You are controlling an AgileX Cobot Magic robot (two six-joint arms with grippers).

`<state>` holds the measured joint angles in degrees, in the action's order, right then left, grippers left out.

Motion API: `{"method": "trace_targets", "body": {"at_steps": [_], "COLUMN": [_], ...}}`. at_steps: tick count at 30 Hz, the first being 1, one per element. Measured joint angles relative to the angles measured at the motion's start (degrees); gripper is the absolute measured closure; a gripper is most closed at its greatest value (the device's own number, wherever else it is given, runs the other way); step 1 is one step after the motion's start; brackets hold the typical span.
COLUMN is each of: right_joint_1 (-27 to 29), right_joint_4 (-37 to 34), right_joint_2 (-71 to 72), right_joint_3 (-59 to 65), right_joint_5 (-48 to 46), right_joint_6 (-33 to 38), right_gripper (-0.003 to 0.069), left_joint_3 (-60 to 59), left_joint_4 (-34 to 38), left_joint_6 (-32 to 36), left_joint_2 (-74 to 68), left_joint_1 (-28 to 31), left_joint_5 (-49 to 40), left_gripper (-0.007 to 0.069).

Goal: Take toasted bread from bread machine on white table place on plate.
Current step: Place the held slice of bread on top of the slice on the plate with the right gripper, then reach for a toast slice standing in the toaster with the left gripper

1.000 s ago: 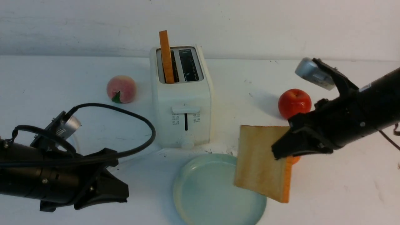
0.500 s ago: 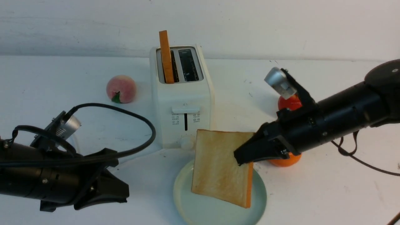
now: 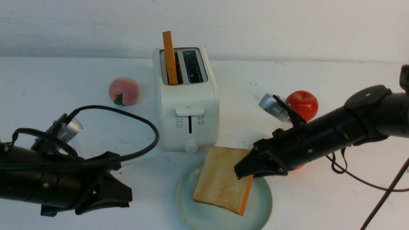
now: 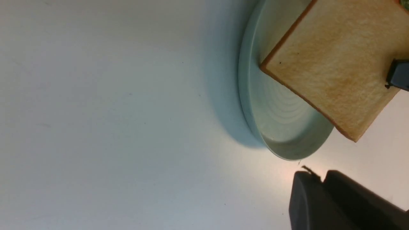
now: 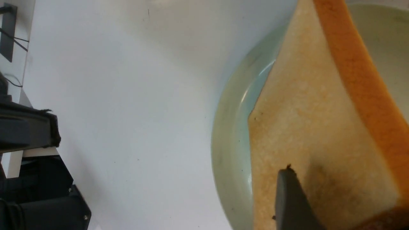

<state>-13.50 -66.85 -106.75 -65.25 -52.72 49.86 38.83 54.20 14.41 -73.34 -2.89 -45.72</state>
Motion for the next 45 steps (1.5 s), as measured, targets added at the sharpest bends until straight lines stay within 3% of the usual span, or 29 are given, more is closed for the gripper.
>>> {"method": "trace_targets", "body": {"at_steps": [6, 10, 17, 31, 35, 40, 45], "right_joint_1": [0.0, 0.0, 0.0, -0.07, -0.07, -0.07, -0.07], "right_joint_4": [0.69, 2.08, 4.79, 17.84, 21.72, 26.38, 31.75], "right_joint_2": [-0.08, -0.08, -0.08, 5.5, 9.29, 15.81, 26.75], "right_joint_3": [0.0, 0.0, -0.05, -0.05, -0.05, -0.05, -0.05], "right_joint_5": [-0.68, -3.75, -14.17, -14.9, -15.2, -15.87, -16.66], "right_joint_6": [0.0, -1.06, -5.13, -18.24, -21.06, -22.5, -23.16], "right_gripper": [0.0195, 0.0143, 0.013, 0.0146, 0.0175, 0.0277, 0.0512], "left_joint_3": [0.0, 0.0, 0.0, 0.0, 0.05, 5.23, 19.01], "left_joint_4": [0.0, 0.0, 0.0, 0.0, 1.48, 4.34, 4.02], "left_joint_6": [0.0, 0.0, 0.0, 0.0, 0.0, 0.0, -3.24], "left_joint_2": [0.0, 0.0, 0.0, 0.0, 0.0, 0.0, -0.3], "left_joint_1": [0.0, 0.0, 0.0, 0.0, 0.0, 0.0, 0.0], "left_joint_5": [0.0, 0.0, 0.0, 0.0, 0.0, -1.23, -5.85], "left_gripper": [0.0559, 0.0554, 0.0547, 0.0533, 0.0527, 0.0525, 0.0553]}}
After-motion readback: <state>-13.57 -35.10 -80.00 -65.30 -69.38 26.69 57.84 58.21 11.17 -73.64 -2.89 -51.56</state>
